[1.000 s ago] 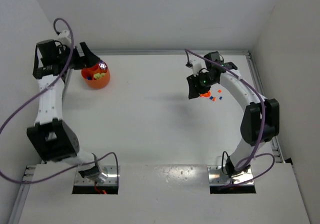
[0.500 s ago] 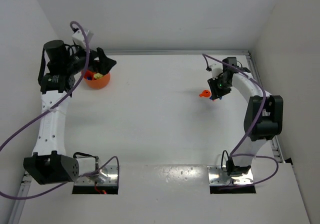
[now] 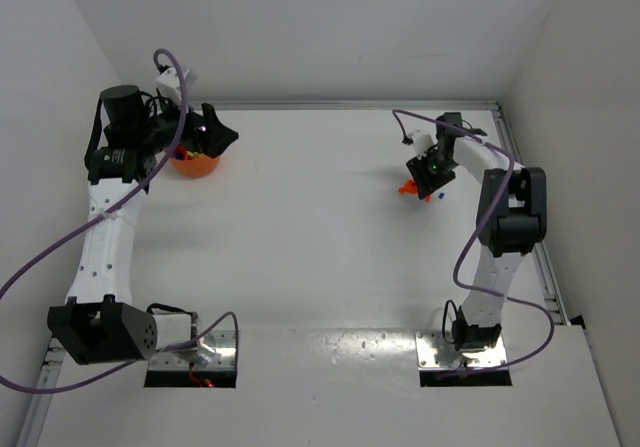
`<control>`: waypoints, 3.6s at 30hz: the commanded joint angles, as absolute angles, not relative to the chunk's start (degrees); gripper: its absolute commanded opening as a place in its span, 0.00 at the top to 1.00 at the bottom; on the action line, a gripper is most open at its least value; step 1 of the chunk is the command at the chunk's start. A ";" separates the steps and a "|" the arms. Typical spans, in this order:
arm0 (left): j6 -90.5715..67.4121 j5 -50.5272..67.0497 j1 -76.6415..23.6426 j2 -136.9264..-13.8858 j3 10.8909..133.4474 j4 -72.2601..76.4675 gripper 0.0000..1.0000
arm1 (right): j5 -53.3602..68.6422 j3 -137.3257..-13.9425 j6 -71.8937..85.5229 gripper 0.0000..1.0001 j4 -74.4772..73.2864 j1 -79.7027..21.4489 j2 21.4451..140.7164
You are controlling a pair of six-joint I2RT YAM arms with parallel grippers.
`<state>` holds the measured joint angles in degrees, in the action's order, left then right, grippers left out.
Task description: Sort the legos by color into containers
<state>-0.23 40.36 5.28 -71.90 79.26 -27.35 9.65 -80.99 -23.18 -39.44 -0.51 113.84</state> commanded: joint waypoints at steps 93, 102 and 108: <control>-8.53 32.86 -34.28 -82.00 64.77 3.95 0.33 | 83.41 -63.28 63.02 0.93 14.68 -8.96 101.51; -7.65 36.29 -37.62 -85.07 68.29 3.43 0.36 | 82.88 -63.36 64.25 0.93 15.21 -8.96 101.51; -6.33 33.58 -39.37 -85.61 68.29 1.59 0.37 | 84.02 -64.42 64.25 0.93 15.21 -8.96 100.99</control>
<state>-7.44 34.04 -38.89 -85.41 66.70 0.71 82.72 -62.83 63.48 13.04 -8.73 103.48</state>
